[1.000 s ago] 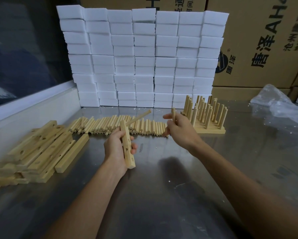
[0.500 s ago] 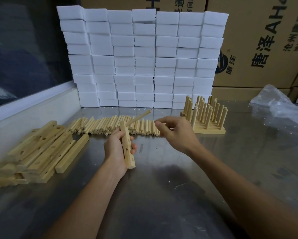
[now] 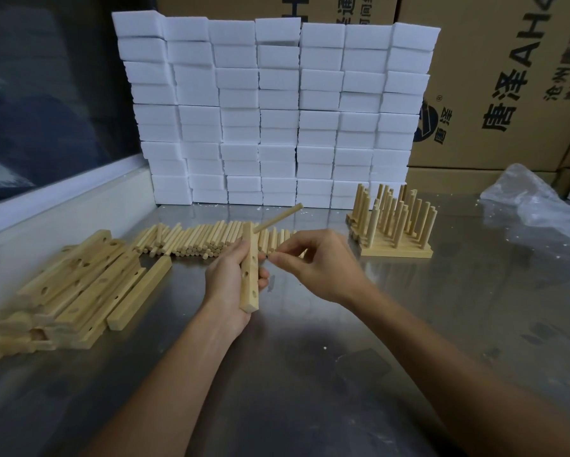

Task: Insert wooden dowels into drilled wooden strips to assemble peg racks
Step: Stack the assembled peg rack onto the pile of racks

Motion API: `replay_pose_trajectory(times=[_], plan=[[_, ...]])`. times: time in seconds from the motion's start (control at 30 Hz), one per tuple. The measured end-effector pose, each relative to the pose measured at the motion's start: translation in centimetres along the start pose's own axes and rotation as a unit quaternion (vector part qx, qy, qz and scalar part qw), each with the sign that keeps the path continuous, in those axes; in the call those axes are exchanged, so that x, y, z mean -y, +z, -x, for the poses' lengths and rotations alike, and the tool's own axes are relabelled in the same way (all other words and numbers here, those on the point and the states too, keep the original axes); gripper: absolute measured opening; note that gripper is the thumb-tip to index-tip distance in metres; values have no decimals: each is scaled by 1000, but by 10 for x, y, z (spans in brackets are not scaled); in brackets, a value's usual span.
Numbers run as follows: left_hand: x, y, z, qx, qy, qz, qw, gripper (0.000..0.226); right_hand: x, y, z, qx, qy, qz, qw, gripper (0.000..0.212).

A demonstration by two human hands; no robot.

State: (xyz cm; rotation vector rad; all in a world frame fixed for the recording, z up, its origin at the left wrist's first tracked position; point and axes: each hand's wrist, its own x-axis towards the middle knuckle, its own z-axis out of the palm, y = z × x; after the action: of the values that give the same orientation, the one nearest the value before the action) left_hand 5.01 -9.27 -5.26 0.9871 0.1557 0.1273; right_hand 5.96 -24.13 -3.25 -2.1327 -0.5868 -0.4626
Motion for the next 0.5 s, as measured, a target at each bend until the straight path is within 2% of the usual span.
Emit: replay_pose_trajectory(times=[0.2,0.5], plan=[[-4,4,7,43,-39,20,998,21,11,6,4,33,-52,9,998,8],[-3,5,7,46,-5,-24,999,16,17,0,3,54,-92,107,989,13]])
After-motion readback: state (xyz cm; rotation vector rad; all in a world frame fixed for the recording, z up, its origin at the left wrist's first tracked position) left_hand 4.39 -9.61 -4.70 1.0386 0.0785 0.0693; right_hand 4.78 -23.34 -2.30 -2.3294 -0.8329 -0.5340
